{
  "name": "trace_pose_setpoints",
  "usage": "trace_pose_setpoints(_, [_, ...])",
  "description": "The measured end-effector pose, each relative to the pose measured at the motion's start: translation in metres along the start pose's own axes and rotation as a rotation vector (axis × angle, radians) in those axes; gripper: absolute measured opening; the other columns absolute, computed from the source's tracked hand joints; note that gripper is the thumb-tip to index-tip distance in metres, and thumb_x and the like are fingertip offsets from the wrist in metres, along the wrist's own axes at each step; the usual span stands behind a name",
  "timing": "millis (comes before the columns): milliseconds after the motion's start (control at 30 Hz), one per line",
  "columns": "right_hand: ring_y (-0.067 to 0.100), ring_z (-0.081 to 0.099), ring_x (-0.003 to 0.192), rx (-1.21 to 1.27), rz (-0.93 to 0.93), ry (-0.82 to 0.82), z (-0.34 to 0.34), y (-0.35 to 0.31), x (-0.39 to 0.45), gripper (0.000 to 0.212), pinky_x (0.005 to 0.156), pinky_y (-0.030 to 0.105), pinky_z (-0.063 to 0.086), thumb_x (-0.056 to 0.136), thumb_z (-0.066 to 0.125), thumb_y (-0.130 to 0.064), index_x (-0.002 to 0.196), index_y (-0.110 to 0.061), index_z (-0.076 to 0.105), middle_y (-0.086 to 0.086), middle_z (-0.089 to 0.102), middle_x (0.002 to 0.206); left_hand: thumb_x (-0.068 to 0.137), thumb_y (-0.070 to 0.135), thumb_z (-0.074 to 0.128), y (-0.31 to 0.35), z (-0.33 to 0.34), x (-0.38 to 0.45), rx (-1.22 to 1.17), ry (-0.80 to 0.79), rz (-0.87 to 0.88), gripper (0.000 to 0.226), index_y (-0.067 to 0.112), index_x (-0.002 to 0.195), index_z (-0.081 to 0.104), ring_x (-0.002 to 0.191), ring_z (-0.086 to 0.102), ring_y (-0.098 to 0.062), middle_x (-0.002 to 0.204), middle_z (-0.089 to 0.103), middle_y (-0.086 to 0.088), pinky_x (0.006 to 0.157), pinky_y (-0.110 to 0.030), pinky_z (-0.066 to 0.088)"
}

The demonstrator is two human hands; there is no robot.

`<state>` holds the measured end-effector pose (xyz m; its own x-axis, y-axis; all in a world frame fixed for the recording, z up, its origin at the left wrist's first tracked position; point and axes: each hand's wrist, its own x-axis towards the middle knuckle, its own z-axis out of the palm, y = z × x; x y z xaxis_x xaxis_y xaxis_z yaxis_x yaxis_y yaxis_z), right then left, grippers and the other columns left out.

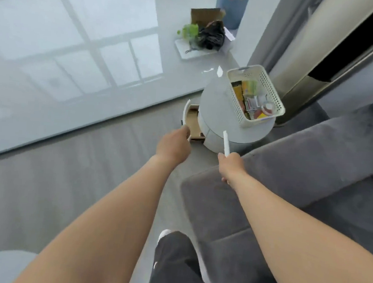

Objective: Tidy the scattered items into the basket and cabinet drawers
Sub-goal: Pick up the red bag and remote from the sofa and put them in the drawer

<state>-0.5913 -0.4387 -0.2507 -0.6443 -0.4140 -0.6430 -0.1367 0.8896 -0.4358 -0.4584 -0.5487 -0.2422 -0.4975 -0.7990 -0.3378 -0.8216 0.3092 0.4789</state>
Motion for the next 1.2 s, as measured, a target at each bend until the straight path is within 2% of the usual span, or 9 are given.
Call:
trace_pose_setpoints(100, [0.033, 0.058, 0.058, 0.068, 0.061, -0.073, 0.017, -0.055, -0.018, 0.022, 0.054, 0.037, 0.051, 0.094, 0.047, -0.017, 0.111, -0.005, 0.053, 0.016, 0.056, 0.097, 0.087, 0.006, 0.040, -0.048, -0.052, 0.002, 0.037, -0.017, -0.132, 0.030, 0.016, 0.113, 0.054, 0.091, 0.055, -0.033, 0.105, 0.061, -0.010, 0.075, -0.036, 0.043])
trace_pose_setpoints(267, [0.030, 0.053, 0.065, 0.239, 0.155, -0.145, 0.012, -0.104, -0.033, 0.017, 0.044, 0.028, 0.045, 0.089, 0.047, 0.001, 0.105, -0.005, 0.047, 0.011, 0.046, 0.085, 0.086, 0.008, 0.041, -0.055, -0.112, 0.024, 0.040, -0.032, -0.170, 0.031, 0.019, 0.112, 0.053, 0.086, 0.056, -0.029, 0.099, 0.064, -0.007, 0.068, -0.033, 0.039])
trace_pose_setpoints(400, [0.027, 0.055, 0.055, 0.374, 0.171, -0.189, 0.001, -0.150, -0.014, 0.024, 0.039, 0.030, 0.052, 0.090, 0.044, 0.007, 0.110, -0.006, 0.043, 0.020, 0.053, 0.096, 0.086, 0.008, 0.040, -0.038, -0.152, 0.059, 0.012, 0.010, -0.127, 0.032, 0.020, 0.113, 0.051, 0.086, 0.053, -0.028, 0.098, 0.060, -0.007, 0.065, -0.033, 0.038])
trace_pose_setpoints(500, [0.027, 0.056, 0.049, 0.416, 0.163, -0.185, 0.003, -0.187, 0.010, 0.022, 0.047, 0.036, 0.056, 0.088, 0.041, 0.011, 0.105, -0.002, 0.045, 0.018, 0.051, 0.088, 0.087, 0.009, 0.040, -0.036, -0.169, 0.096, 0.019, -0.017, -0.090, 0.032, 0.020, 0.115, 0.052, 0.087, 0.053, -0.027, 0.100, 0.060, -0.006, 0.065, -0.033, 0.038])
trace_pose_setpoints(700, [0.024, 0.044, 0.053, 0.564, 0.250, -0.272, 0.019, -0.263, 0.090, 0.015, 0.043, 0.028, 0.046, 0.089, 0.038, 0.015, 0.084, 0.002, 0.044, 0.015, 0.043, 0.065, 0.087, 0.012, 0.047, -0.038, -0.203, 0.205, -0.137, -0.176, -0.091, 0.031, 0.026, 0.111, 0.059, 0.087, 0.067, -0.027, 0.097, 0.058, 0.004, 0.073, -0.040, 0.059])
trace_pose_setpoints(900, [0.021, 0.038, 0.049, 0.630, 0.399, -0.231, 0.017, -0.328, 0.165, 0.017, 0.040, 0.023, 0.037, 0.091, 0.033, 0.011, 0.082, -0.002, 0.040, 0.013, 0.042, 0.062, 0.084, 0.010, 0.043, -0.028, -0.243, 0.328, -0.036, -0.296, -0.076, 0.033, 0.031, 0.100, 0.063, 0.065, 0.066, -0.025, 0.102, 0.062, 0.000, 0.049, -0.026, 0.054])
trace_pose_setpoints(1000, [0.021, 0.038, 0.049, 0.723, 0.466, -0.175, 0.010, -0.353, 0.197, 0.017, 0.037, 0.020, 0.035, 0.091, 0.033, 0.011, 0.085, -0.003, 0.041, 0.014, 0.042, 0.063, 0.085, 0.008, 0.044, -0.013, -0.252, 0.388, 0.031, -0.313, -0.017, 0.033, 0.029, 0.101, 0.063, 0.066, 0.061, -0.022, 0.099, 0.061, 0.002, 0.050, -0.024, 0.048])
trace_pose_setpoints(1133, [0.020, 0.040, 0.050, 0.886, 0.506, -0.144, 0.009, -0.372, 0.232, 0.018, 0.040, 0.022, 0.036, 0.089, 0.034, 0.014, 0.082, -0.002, 0.040, 0.013, 0.041, 0.063, 0.082, 0.006, 0.040, 0.005, -0.242, 0.448, 0.152, -0.423, 0.118, 0.038, 0.029, 0.096, 0.066, 0.078, 0.062, -0.025, 0.097, 0.064, 0.002, 0.073, -0.028, 0.052])
trace_pose_setpoints(1200, [0.021, 0.042, 0.051, 0.994, 0.539, -0.108, 0.017, -0.376, 0.250, 0.017, 0.041, 0.023, 0.038, 0.087, 0.037, 0.014, 0.089, -0.002, 0.044, 0.012, 0.041, 0.065, 0.083, 0.008, 0.040, 0.006, -0.225, 0.478, 0.183, -0.500, 0.154, 0.034, 0.030, 0.088, 0.065, 0.080, 0.062, -0.026, 0.086, 0.062, 0.002, 0.072, -0.029, 0.050])
